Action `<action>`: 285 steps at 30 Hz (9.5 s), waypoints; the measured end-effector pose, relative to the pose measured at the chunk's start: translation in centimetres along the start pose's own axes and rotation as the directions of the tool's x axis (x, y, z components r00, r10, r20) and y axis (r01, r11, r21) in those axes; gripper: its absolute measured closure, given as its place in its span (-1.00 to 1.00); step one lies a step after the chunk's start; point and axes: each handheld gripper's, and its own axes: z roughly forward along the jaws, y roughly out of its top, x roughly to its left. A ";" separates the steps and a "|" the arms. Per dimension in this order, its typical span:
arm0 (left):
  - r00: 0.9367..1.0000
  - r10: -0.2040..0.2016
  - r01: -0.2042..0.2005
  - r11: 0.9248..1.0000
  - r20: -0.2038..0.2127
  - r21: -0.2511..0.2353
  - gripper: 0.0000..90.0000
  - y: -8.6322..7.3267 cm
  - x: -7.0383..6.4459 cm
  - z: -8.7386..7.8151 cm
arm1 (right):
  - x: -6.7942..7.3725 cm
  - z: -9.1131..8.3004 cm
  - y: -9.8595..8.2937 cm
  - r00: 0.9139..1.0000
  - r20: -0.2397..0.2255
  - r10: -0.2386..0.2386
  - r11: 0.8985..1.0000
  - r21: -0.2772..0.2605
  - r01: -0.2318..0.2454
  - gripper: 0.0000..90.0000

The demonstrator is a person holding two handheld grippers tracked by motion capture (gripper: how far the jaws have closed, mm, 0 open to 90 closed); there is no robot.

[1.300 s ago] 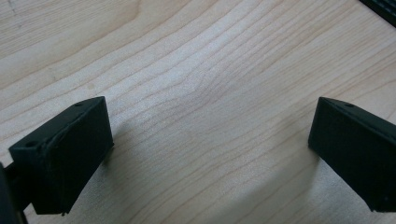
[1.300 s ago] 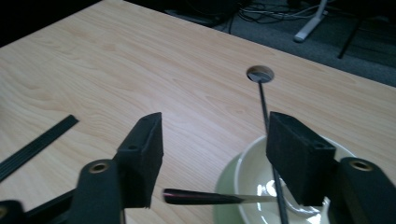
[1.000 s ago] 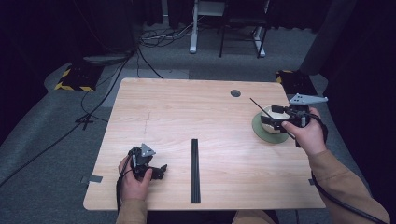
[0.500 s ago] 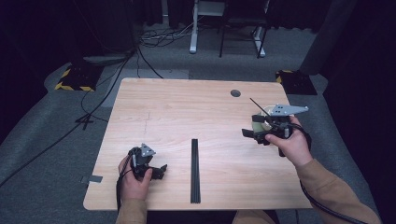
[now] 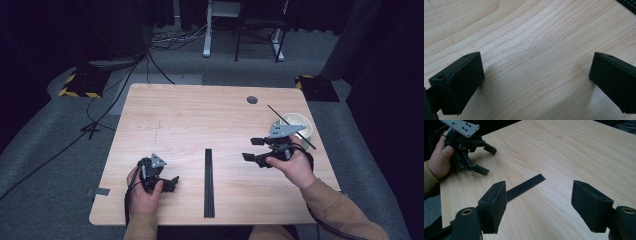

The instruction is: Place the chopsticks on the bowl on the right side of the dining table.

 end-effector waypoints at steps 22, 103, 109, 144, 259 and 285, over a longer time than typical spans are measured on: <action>1.000 0.000 0.000 1.000 -0.002 -0.002 -1.00 0.0 0.0 0.0 | 4.0 6.2 -4.2 0.998 -0.058 -0.009 0.999 0.033 0.011 -0.36; 1.000 0.000 0.000 1.000 -0.001 -0.002 -1.00 0.0 0.0 0.0 | 4.0 8.8 -7.3 0.991 0.129 -0.038 0.986 0.168 0.016 0.29; 1.000 -0.001 0.001 1.000 -0.001 -0.002 -1.00 0.0 0.0 0.0 | 3.0 8.5 -7.2 0.988 0.151 -0.013 0.984 0.179 -0.014 0.76; 1.000 0.000 0.000 1.000 -0.001 -0.002 -1.00 0.0 0.0 0.0 | 0.5 5.7 -5.6 0.978 0.201 0.063 0.997 0.037 -0.072 0.93; 1.000 0.009 -0.009 1.000 0.008 0.001 -1.00 0.8 0.2 0.7 | -17.8 -7.9 -7.2 0.895 0.399 0.198 0.980 -0.052 -0.194 0.92; 1.000 0.009 -0.009 1.000 0.009 0.001 -1.00 0.8 0.2 0.7 | -17.3 -6.0 -7.0 0.886 0.428 0.179 0.981 -0.011 -0.193 0.32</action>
